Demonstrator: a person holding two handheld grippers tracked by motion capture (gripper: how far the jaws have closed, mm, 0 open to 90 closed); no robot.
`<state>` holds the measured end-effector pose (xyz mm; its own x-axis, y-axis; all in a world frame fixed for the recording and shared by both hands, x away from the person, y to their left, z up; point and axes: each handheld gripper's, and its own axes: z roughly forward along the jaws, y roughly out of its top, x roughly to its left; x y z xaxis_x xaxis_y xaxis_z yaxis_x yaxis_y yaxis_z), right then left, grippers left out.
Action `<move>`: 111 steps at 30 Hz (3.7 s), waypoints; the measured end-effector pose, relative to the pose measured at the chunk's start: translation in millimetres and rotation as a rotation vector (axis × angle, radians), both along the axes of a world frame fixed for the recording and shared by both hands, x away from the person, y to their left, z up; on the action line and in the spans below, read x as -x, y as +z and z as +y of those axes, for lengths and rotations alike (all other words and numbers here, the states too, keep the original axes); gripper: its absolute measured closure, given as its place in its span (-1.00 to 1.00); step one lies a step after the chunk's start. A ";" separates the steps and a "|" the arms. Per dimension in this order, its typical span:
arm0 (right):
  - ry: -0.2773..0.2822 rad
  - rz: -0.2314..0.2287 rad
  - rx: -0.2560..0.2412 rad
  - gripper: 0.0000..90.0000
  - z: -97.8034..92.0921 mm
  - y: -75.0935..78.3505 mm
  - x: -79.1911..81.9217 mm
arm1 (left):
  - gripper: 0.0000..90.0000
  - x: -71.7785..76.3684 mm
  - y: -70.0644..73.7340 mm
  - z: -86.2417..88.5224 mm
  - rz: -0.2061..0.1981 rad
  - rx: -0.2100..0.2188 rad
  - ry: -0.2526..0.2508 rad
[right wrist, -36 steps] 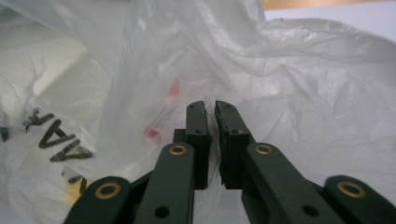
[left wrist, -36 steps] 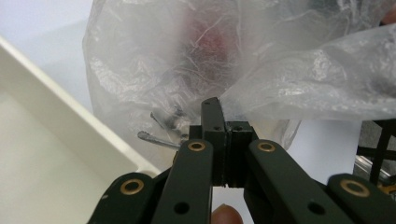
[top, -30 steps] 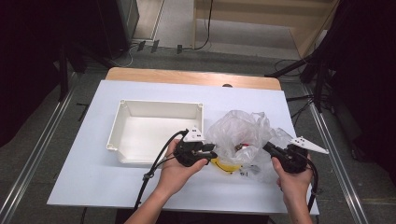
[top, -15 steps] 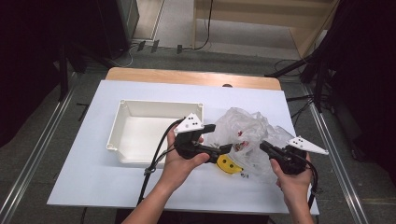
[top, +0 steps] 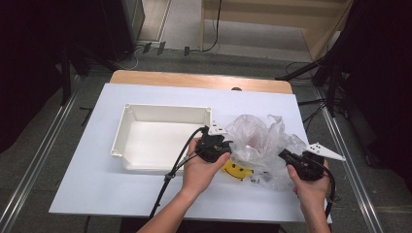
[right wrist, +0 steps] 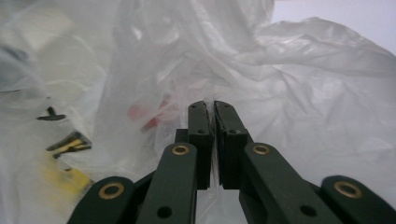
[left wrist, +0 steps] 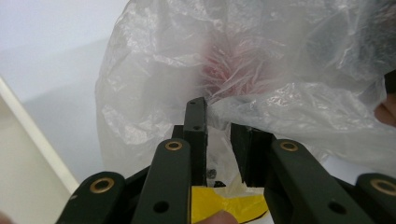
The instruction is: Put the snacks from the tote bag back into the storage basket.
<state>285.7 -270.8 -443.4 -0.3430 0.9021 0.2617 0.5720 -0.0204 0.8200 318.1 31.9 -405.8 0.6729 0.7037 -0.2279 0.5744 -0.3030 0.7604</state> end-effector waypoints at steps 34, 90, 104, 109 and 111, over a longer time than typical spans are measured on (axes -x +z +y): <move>-0.061 -0.192 -0.040 -0.38 -41.2 80.4 22.4 | 0.83 17.7 -10.2 7.2 -0.031 0.106 -0.006; -0.101 -0.177 -0.089 -0.27 -53.6 68.0 -27.9 | -0.63 60.0 5.4 22.3 -0.149 0.175 -0.042; -0.130 -0.149 -0.122 -0.58 -47.4 64.3 -20.6 | -0.69 2.9 31.0 -24.6 -0.172 0.101 -0.014; -0.146 -0.060 -0.154 -0.67 -50.6 41.2 -20.9 | -0.28 -6.3 10.3 -41.3 -0.175 -0.052 0.024; -0.125 -0.039 -0.146 -0.65 -47.6 36.7 -21.5 | -0.04 -7.8 7.9 -42.7 -0.162 -0.073 0.023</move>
<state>307.2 -318.3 -406.7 -0.2429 0.8917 0.3820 0.5255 -0.2100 0.8245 325.9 -10.8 -397.9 0.6804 0.7299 -0.0656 0.4535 -0.3490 0.8201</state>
